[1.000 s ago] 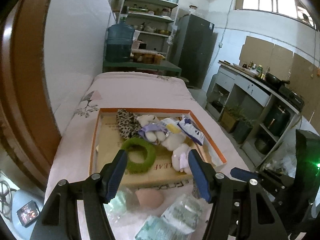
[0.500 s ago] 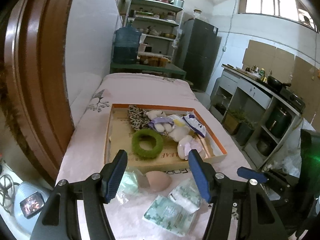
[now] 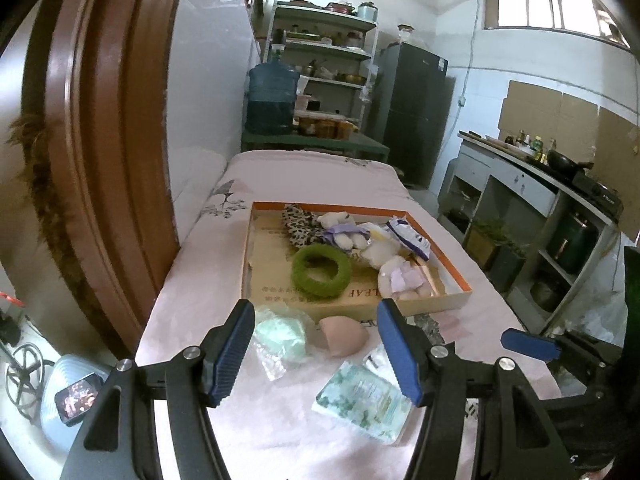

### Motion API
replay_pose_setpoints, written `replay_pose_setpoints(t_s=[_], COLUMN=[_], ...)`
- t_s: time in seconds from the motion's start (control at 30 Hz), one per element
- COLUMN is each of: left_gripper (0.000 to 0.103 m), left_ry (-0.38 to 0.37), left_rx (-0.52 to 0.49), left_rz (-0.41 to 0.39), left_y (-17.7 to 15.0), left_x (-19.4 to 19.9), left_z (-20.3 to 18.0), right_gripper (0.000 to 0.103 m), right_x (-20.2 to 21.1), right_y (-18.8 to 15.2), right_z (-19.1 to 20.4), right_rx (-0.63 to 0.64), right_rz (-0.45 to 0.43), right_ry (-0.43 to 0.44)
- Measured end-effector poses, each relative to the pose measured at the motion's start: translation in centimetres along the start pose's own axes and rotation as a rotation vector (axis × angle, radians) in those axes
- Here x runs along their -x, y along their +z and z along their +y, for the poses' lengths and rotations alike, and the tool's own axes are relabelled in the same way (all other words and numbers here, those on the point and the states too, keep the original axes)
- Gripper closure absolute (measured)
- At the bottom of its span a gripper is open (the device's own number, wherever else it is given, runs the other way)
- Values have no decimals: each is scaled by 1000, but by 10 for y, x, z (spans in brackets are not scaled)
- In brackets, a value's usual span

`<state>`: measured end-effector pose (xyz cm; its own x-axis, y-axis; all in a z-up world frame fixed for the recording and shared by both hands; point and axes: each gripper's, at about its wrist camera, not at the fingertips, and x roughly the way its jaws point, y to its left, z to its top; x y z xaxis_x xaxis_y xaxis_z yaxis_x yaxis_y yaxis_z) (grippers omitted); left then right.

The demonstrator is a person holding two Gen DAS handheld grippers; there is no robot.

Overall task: Organize soft objects
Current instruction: 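Withdraw both grippers from the box lid toward the remaining packs, then grasp the floral tissue pack with the left gripper while the right gripper grasps the green wipes pack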

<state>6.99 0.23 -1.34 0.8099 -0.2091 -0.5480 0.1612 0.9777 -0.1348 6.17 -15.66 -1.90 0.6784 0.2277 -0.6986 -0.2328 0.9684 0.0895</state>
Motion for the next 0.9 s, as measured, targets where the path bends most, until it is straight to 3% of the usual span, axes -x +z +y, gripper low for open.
replay_pose_setpoints(t_s=[0.27,0.9], left_gripper=[40,40], left_ry=[14,7], left_rx=[22,83], left_rz=[-19,58], left_y=[-20,-66], left_x=[12,-4], left_z=[11,27], right_gripper=[29,29], right_x=[-8,-36], right_y=[-18,-29], right_z=[16,6], right_rx=[36,-37], right_rz=[21,65], right_ry=[31,71])
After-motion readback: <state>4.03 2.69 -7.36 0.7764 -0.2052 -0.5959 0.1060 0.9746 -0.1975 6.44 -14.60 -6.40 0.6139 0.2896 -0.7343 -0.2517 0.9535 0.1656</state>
